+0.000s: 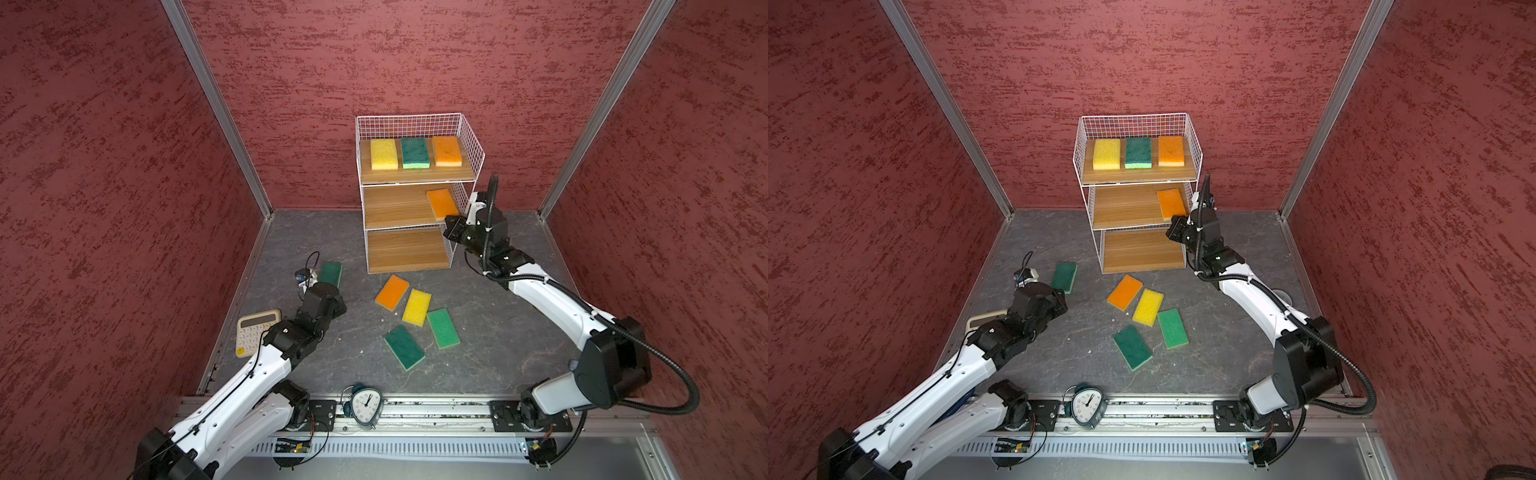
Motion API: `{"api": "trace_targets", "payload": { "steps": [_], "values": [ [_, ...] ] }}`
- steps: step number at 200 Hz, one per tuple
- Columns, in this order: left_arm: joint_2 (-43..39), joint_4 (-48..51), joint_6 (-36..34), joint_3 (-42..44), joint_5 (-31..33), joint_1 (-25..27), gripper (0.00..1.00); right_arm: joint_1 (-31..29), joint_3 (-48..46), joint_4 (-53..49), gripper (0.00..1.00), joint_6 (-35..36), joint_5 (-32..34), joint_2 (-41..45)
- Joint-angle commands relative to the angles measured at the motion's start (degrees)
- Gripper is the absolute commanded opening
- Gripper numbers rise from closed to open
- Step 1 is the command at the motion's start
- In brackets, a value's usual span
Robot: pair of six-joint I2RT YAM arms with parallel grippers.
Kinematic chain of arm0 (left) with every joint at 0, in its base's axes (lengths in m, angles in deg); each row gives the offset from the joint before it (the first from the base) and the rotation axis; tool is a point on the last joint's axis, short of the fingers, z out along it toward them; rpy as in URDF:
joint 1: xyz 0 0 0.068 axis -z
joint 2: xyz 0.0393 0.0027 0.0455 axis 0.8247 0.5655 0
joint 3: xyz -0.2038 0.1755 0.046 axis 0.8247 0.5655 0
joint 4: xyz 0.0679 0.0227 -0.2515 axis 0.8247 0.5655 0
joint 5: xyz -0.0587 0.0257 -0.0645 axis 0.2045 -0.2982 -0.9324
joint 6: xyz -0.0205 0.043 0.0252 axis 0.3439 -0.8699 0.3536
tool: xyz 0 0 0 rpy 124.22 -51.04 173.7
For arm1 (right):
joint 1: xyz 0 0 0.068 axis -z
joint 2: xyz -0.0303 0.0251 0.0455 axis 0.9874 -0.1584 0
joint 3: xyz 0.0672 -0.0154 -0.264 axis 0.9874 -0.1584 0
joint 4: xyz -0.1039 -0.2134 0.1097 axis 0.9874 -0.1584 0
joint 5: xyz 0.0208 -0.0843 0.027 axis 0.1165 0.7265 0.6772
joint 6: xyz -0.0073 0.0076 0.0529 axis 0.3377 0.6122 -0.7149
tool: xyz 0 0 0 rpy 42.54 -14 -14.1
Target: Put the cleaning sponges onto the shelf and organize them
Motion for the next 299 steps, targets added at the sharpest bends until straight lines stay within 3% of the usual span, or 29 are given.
{"api": "trace_targets", "payload": {
  "steps": [1, 222, 299],
  "values": [
    [0.18, -1.24, -0.86, -0.86, -0.21, -0.38, 0.35, -0.18, 0.35, 2.15, 0.0, -0.38, 2.06, -1.28],
    [-0.75, -1.84, -0.62, 1.27, -1.8, -1.99, 0.35, -3.63, 2.11, 3.38, 0.0, 2.77, 8.76, -3.01],
    [-0.31, -2.72, -0.26, 1.8, -2.25, -2.08, 0.35, -3.66, 2.23, 4.43, 0.0, 2.71, 7.03, -1.94]
  ]
}}
